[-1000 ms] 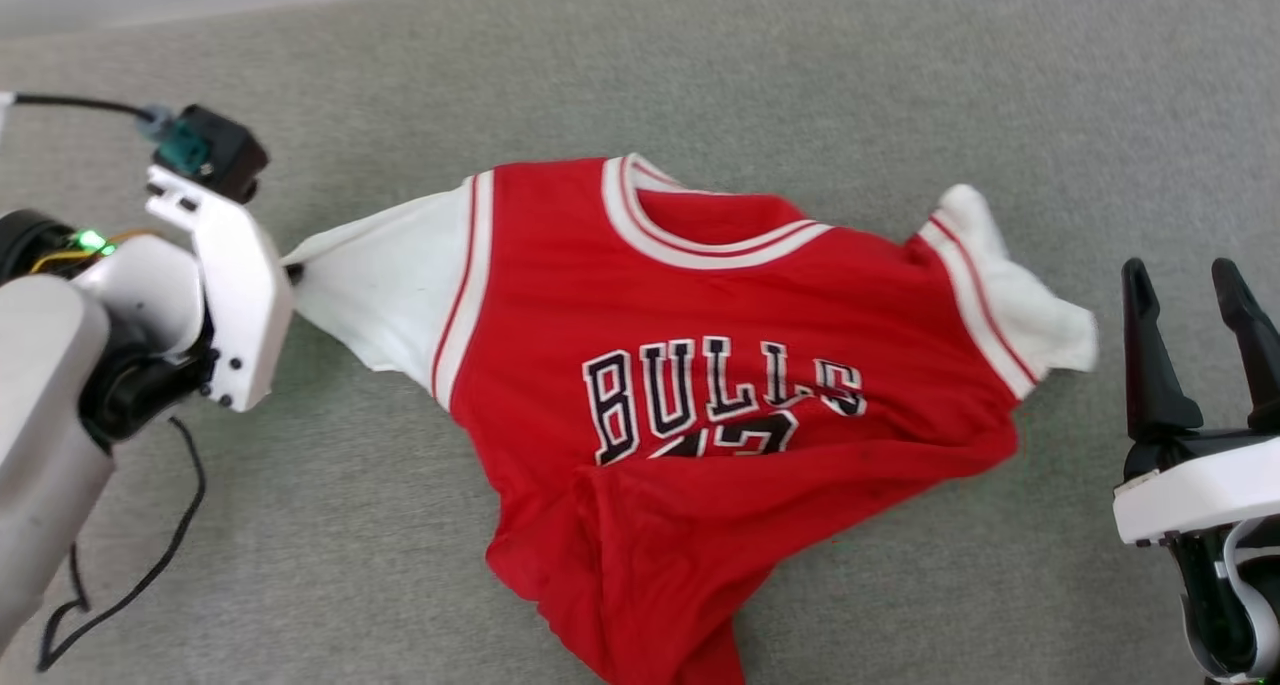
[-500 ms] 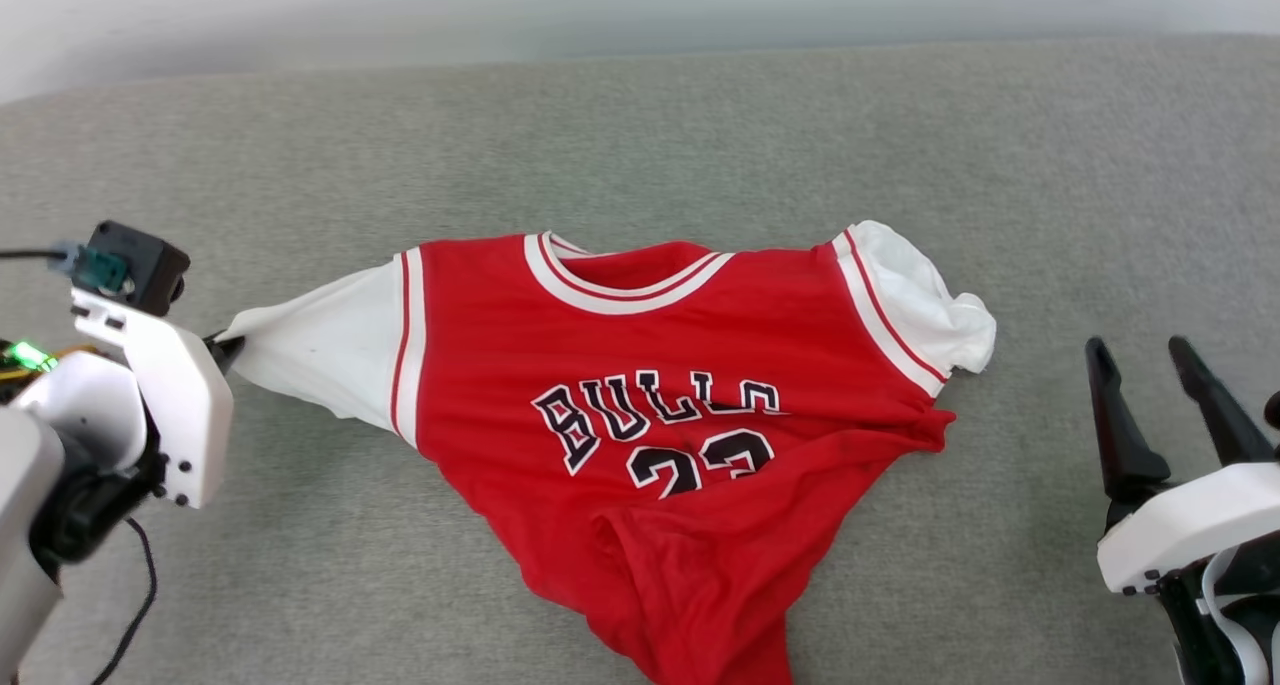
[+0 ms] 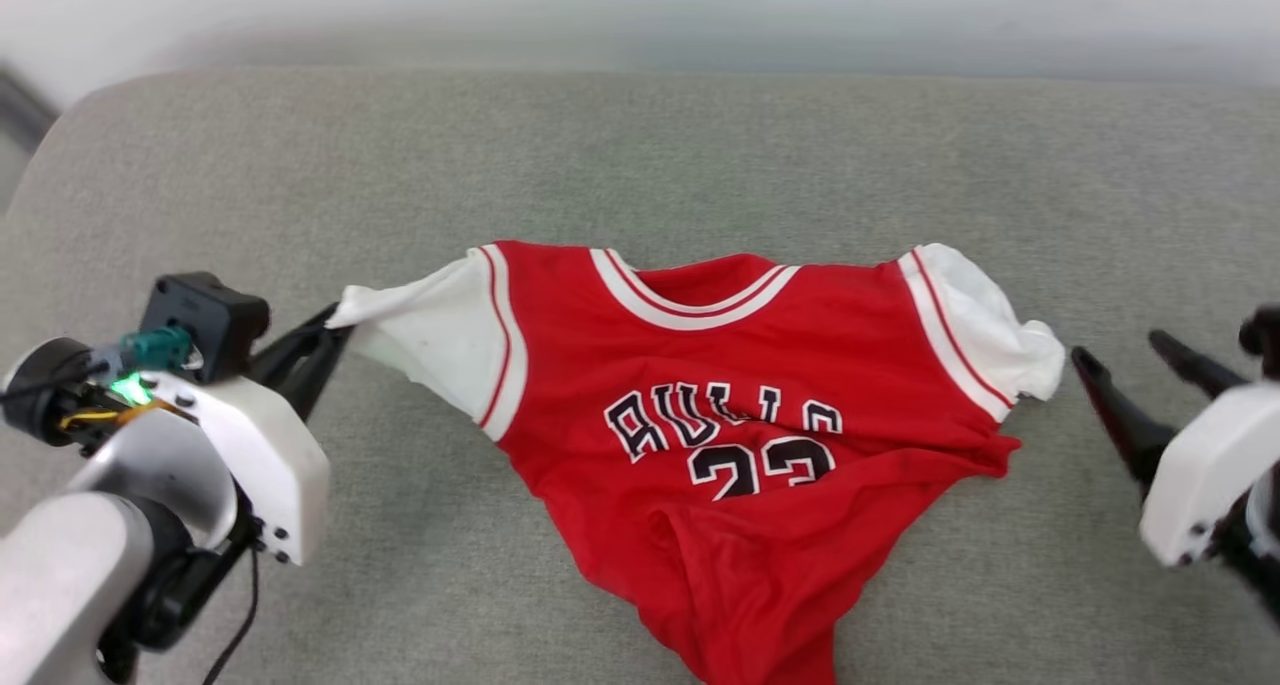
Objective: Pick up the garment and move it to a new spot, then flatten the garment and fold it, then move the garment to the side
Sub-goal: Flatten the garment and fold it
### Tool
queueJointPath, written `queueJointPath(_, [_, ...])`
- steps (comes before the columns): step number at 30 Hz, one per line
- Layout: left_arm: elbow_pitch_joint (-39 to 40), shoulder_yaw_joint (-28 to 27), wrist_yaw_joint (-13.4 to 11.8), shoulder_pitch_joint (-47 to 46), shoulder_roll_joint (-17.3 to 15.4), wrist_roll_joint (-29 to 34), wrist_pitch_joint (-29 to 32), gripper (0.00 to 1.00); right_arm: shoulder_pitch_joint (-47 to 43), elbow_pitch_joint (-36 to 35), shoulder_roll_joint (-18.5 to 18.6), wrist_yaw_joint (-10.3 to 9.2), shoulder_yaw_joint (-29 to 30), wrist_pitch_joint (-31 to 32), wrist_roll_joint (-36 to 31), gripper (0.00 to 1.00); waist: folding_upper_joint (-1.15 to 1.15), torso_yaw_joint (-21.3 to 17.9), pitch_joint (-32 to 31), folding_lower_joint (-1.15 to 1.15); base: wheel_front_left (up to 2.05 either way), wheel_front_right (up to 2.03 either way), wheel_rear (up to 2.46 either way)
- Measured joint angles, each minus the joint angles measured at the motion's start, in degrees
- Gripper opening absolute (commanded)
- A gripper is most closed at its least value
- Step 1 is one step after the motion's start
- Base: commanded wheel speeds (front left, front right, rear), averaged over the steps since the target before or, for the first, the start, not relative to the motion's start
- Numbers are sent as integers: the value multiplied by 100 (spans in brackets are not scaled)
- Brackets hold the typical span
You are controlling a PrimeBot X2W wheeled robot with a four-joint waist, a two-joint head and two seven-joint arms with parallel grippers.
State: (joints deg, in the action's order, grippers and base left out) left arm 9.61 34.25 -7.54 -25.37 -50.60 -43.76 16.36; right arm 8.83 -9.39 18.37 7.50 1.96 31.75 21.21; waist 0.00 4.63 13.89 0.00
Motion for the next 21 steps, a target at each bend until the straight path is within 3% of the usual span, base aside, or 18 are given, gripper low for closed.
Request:
queueJointPath(7, [778,49,-165,55,18,194,-118,0,1100,171,794,0,-274,2070,508,100,0,257,242,0,0,0,0])
queueJointPath(11, [1015,118,-170,29,77,341,-136,0,1688,468,909,0,-404,2931,648,100,0,427,434,0,0,0,0])
queueJointPath(15, [1115,199,-129,-118,180,454,-151,0,2133,896,1058,0,-645,3393,495,100,0,612,637,0,0,0,0])
queueJointPath(21, [1180,315,-9,-365,385,578,-191,0,2385,1567,1220,0,-882,3542,322,100,0,896,947,0,0,0,0])
